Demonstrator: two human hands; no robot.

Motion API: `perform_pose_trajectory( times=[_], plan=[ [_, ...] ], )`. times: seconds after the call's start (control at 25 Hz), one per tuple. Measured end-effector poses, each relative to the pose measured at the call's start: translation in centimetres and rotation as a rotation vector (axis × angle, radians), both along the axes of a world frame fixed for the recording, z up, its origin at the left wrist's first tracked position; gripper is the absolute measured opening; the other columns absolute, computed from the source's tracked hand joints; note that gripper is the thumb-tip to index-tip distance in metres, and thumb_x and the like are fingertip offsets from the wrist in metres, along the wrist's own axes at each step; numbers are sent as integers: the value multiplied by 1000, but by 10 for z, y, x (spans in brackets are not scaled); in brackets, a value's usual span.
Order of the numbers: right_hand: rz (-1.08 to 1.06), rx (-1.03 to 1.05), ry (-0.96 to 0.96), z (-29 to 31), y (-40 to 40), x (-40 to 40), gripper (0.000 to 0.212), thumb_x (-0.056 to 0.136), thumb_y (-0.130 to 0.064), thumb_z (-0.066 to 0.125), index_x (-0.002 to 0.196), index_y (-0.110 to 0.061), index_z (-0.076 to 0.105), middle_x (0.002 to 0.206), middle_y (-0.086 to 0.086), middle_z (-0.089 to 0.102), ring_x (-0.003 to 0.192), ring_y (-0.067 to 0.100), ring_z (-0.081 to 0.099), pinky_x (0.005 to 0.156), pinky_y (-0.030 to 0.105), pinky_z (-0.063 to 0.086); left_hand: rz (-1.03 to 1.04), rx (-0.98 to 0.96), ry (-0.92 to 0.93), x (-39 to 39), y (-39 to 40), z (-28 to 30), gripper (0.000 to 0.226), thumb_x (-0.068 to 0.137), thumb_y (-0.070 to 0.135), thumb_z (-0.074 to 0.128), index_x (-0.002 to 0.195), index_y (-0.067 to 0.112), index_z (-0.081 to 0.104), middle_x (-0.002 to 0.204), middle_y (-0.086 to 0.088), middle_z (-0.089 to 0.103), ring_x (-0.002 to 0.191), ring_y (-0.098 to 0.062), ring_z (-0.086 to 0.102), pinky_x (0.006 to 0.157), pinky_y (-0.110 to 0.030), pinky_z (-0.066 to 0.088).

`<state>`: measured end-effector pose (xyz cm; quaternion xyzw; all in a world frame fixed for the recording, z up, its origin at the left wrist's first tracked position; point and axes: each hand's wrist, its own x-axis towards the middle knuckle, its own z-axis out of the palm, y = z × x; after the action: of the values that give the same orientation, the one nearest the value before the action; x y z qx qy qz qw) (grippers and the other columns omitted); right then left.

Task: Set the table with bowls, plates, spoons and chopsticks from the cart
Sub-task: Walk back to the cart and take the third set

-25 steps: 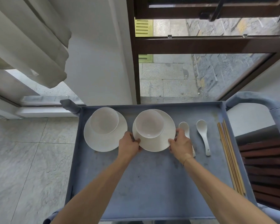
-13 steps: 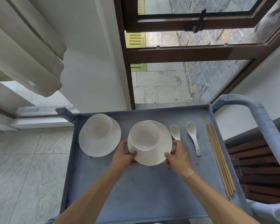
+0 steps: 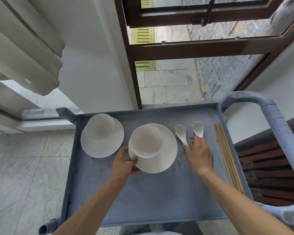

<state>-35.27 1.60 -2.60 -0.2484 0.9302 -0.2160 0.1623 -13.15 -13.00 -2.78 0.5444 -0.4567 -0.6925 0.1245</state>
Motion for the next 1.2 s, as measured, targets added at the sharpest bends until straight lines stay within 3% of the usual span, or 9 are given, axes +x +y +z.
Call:
perform_pose_trajectory(
  times=[0.08, 0.2, 0.32, 0.44, 0.56, 0.64, 0.76, 0.92, 1.2],
  plan=[
    [55, 184, 7, -1, -12, -7, 25, 92, -31, 62, 108, -12, 57, 105, 7, 61, 97, 28, 59, 72, 36, 48, -7, -9, -14, 0, 2, 1, 37, 89, -3, 63, 111, 26, 56, 78, -2, 77, 71, -28, 75, 61, -40, 62],
    [40, 270, -56, -4, -26, -10, 16, 91, -22, 57, 93, -10, 47, 95, 11, 65, 89, 33, 62, 66, 36, 46, -30, -24, -25, -1, 7, 2, 37, 90, -3, 63, 111, 27, 55, 82, -9, 76, 72, -29, 75, 62, -41, 62],
    [61, 317, -141, -6, -32, -8, 15, 92, -21, 49, 98, -10, 42, 100, 14, 64, 95, 37, 63, 71, 37, 43, -38, -38, -19, 0, 10, 3, 36, 90, -2, 63, 111, 26, 55, 83, -13, 75, 68, -26, 75, 60, -37, 62],
    [33, 274, -114, -6, -18, -7, 12, 91, -19, 42, 98, -10, 47, 89, 12, 61, 84, 36, 60, 67, 35, 41, -27, -47, -20, 1, 9, 3, 37, 91, -2, 64, 113, 27, 55, 85, -13, 75, 67, -24, 75, 59, -36, 62],
    [-84, 164, -11, -5, 14, -12, 12, 90, -25, 49, 87, -15, 43, 63, 2, 46, 61, 29, 50, 55, 31, 35, -45, -49, -14, -1, 5, 2, 37, 90, -1, 65, 115, 24, 55, 86, -15, 75, 68, -26, 75, 60, -37, 62],
    [-166, 146, 53, -6, 40, -17, 20, 91, -31, 54, 80, -16, 47, 57, 2, 45, 56, 27, 48, 52, 30, 33, -72, -47, -10, -4, 5, 2, 37, 90, -1, 66, 117, 23, 54, 83, -13, 76, 67, -25, 75, 60, -37, 62],
    [-256, 145, 73, -10, 71, -22, 21, 93, -30, 54, 77, -17, 50, 65, 10, 59, 58, 30, 52, 53, 30, 38, -108, -46, -2, -8, 6, 1, 38, 91, 0, 65, 119, 22, 53, 77, -6, 77, 69, -25, 75, 59, -35, 62],
    [-314, 159, 109, -15, 91, -31, 11, 92, -20, 56, 102, -15, 53, 83, 21, 69, 77, 41, 66, 61, 35, 42, -161, -51, 14, -14, 6, 3, 37, 91, 3, 67, 118, 24, 53, 80, -8, 78, 73, -28, 76, 60, -35, 62],
    [-311, 267, 123, -24, 91, -37, 20, 94, -16, 50, 113, -14, 56, 93, 23, 71, 86, 42, 67, 66, 38, 41, -165, -68, -1, -11, 0, 3, 38, 90, 1, 68, 119, 22, 54, 82, -11, 77, 73, -28, 76, 61, -38, 63]
  ],
)
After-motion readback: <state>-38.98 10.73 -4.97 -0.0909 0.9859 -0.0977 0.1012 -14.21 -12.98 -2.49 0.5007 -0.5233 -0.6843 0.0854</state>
